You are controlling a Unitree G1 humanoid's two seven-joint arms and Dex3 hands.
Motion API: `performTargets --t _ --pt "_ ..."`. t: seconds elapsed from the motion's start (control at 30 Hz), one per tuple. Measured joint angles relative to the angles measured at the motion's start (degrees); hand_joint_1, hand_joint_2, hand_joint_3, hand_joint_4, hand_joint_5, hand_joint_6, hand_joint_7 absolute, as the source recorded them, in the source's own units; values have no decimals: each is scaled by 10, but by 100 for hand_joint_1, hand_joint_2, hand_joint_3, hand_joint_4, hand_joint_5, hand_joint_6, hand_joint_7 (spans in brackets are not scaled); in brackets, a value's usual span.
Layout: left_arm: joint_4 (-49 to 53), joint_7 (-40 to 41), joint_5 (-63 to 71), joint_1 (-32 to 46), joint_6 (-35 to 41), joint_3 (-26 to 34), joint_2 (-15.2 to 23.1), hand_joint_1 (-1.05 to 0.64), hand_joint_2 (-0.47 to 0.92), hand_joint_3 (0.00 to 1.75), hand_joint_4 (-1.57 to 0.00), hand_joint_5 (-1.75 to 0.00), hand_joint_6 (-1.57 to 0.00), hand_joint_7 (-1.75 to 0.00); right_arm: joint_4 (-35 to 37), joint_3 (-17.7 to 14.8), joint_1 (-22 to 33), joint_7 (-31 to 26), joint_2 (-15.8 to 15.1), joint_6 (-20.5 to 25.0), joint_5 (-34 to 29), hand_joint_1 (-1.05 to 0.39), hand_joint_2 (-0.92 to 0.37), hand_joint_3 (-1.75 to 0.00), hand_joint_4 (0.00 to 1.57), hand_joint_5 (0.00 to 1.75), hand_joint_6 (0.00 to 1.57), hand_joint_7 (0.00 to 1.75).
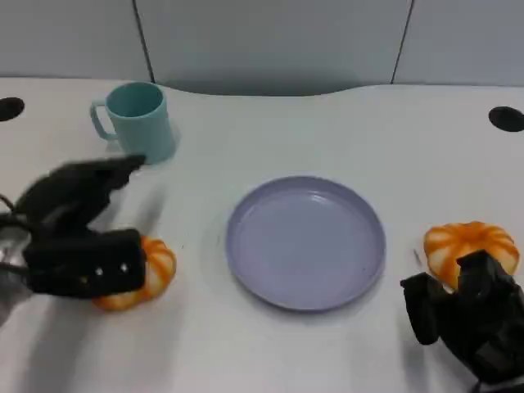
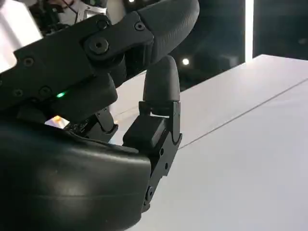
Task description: Grasp the bread from the table and place it into the plate.
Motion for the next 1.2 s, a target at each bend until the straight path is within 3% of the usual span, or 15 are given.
performTargets --t 0.17,0.2,0.23,0.3,0.4,0.47,0.53,0.63,0.7,0.73,0.8,0.9,0.93,1.0,1.2 --pt "49 10 1 3 35 -9 -24 -105 92 24 -8 -13 -2 -1 -25 9 15 -6 -3 1 -6 -37 -85 -1 90 175 120 37" --pt "54 13 -1 3 40 -8 -27 -105 92 24 -9 -15 -2 -1 -27 16 15 -3 -9 10 -11 -35 -84 -1 90 175 119 47" --pt "58 16 -3 3 46 -8 -32 -105 92 24 -9 -16 -3 -2 -28 22 16 0 -15 21 -12 -34 -85 -1 90 175 107 83" --pt "66 19 -11 5 58 -6 -39 -105 92 23 -9 -17 -4 -2 -28 25 16 3 -24 38 -13 -34 -85 0 89 175 95 116" --pt "72 19 -20 6 74 -4 -45 -105 92 14 -3 -43 -7 -7 -28 25 16 6 -27 44 -12 -34 -85 0 90 175 92 114" --pt "73 20 -22 7 81 0 -46 -96 89 5 -1 -66 -10 -10 -37 25 22 6 -26 51 -12 -34 -84 0 89 175 97 92" --pt "73 26 -29 9 86 3 -47 -68 80 1 -7 -93 -12 -13 -48 27 30 1 -25 52 -12 -35 -84 0 89 175 103 71" --pt "73 56 -32 14 89 5 -47 -40 74 0 -17 -118 -6 -16 -70 30 39 -12 -24 50 -14 -36 -84 0 89 175 106 62" --pt "73 75 -33 18 89 7 -48 -27 71 0 -28 -113 -2 -26 -80 32 42 -17 -23 50 -14 -36 -83 0 89 175 109 62" --pt "73 83 -36 18 89 10 -50 -18 72 2 -50 -102 -23 -35 -84 33 44 -20 -21 52 -14 -38 -84 0 91 175 106 72" --pt "73 95 -45 20 86 21 -53 -13 74 5 -70 -87 -49 -31 -90 35 47 -26 -19 51 -14 -39 -85 0 93 175 102 83" --pt "73 102 -57 20 78 34 -55 -11 73 7 -75 -83 -56 -28 -93 38 48 -29 -16 38 -14 -40 -86 0 93 175 101 86" --pt "74 102 -58 20 76 36 -55 -21 77 9 -84 -85 -80 -40 -94 39 48 -30 -16 37 -14 -40 -85 0 91 175 107 56" --pt "74 111 -62 20 67 43 -56 -26 78 10 -89 -85 -93 -46 -87 40 46 -26 -19 39 -14 -40 -85 0 90 175 114 32" --pt "76 124 -77 19 52 69 -62 -27 81 13 -91 -84 -95 -45 -61 41 32 -9 -32 67 -12 -38 -83 0 91 175 121 22"
